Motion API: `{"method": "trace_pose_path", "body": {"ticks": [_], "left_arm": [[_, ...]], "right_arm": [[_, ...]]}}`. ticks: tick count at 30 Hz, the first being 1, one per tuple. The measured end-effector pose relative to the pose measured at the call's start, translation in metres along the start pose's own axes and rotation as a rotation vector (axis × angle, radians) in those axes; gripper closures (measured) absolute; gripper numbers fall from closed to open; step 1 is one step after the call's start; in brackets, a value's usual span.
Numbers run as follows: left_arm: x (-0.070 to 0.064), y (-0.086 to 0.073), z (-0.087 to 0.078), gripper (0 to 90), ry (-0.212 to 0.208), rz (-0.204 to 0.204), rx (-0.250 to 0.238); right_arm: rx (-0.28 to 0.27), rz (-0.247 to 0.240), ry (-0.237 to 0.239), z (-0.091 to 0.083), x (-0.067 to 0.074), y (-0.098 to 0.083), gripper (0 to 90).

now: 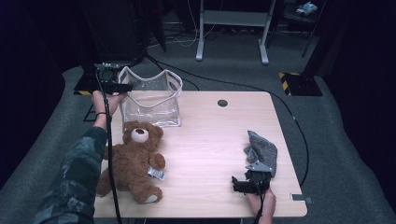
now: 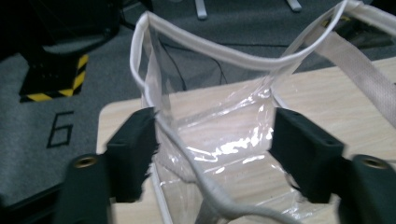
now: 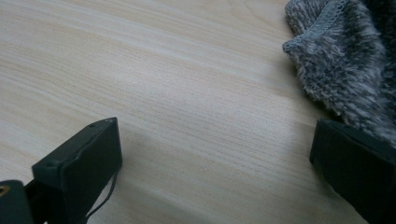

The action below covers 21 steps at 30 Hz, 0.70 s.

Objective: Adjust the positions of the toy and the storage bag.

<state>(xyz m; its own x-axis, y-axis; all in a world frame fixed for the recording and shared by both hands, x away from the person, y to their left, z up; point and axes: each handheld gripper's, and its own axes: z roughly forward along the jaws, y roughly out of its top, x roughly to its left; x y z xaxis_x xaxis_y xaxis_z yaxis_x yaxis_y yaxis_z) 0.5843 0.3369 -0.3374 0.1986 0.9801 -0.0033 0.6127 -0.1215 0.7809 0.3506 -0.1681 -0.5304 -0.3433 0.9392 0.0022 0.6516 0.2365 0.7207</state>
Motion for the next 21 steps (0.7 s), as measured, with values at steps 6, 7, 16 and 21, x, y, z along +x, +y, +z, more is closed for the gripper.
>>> {"method": "trace_pose_path", "body": {"ticks": [6,7,16,21], "left_arm": [[0.001,-0.007,0.011,62.3,-0.007,-0.001,0.072],[-0.001,-0.007,0.012,66.5,-0.007,0.001,0.066],[-0.012,-0.008,0.024,79.2,-0.023,0.038,0.021],[-0.018,-0.006,0.028,79.6,-0.034,0.057,0.016]], "right_arm": [[0.0,0.0,0.0,0.0,0.0,0.0,1.3],[-0.001,-0.005,0.0,0.0,0.0,0.0,1.3],[-0.002,-0.005,0.0,0.0,0.0,0.0,1.4],[0.0,0.0,0.0,0.0,0.0,0.0,1.3]]}}
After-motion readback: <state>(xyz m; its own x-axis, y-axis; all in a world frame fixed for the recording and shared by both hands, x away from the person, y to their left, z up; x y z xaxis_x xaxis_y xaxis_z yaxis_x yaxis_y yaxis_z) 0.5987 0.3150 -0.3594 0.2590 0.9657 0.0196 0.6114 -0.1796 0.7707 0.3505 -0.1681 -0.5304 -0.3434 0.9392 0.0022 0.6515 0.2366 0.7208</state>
